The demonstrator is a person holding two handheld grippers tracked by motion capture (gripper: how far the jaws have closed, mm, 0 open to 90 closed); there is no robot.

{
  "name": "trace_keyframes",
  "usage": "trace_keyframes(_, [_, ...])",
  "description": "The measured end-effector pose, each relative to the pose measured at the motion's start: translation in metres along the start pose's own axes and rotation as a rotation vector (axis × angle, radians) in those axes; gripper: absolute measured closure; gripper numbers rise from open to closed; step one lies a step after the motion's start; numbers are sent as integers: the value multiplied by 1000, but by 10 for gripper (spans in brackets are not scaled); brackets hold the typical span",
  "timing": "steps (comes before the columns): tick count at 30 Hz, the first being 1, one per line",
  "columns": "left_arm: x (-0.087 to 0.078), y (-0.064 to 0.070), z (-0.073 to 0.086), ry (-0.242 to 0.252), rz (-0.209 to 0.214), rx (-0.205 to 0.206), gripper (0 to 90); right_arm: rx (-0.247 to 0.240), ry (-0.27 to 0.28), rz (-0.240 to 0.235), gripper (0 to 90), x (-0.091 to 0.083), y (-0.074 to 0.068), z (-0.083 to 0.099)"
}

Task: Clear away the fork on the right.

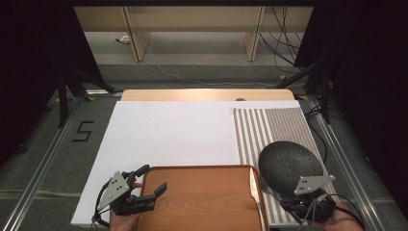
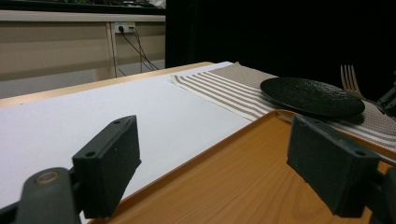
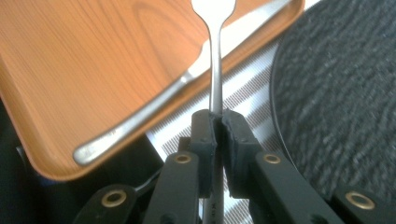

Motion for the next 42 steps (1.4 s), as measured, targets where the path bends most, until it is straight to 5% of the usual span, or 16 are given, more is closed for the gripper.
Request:
trace_keyframes(10, [0, 0, 0, 1, 0, 0, 170, 77, 110, -93, 844, 1, -13, -23])
trace_keyframes(20, [-1, 0, -1, 3, -3, -1, 170, 134, 150, -144, 844, 4, -19, -34])
trace_keyframes(32, [-1, 0, 0, 2, -2, -1, 170, 171, 180, -181, 844, 6, -37, -48])
trace_keyframes(42, [-1, 0, -1, 2, -2, 0, 170, 171, 140, -225, 844, 22, -58, -53])
Point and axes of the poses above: each handheld gripper's, and its own axes: x roughly forward along the jaws, z roughly out of its underside, y roughly to its right, the point moved 8 cm from there along x, roughly forward along the jaws, and after that the axes turned 9 degrees about x, right-handed, at the moved point
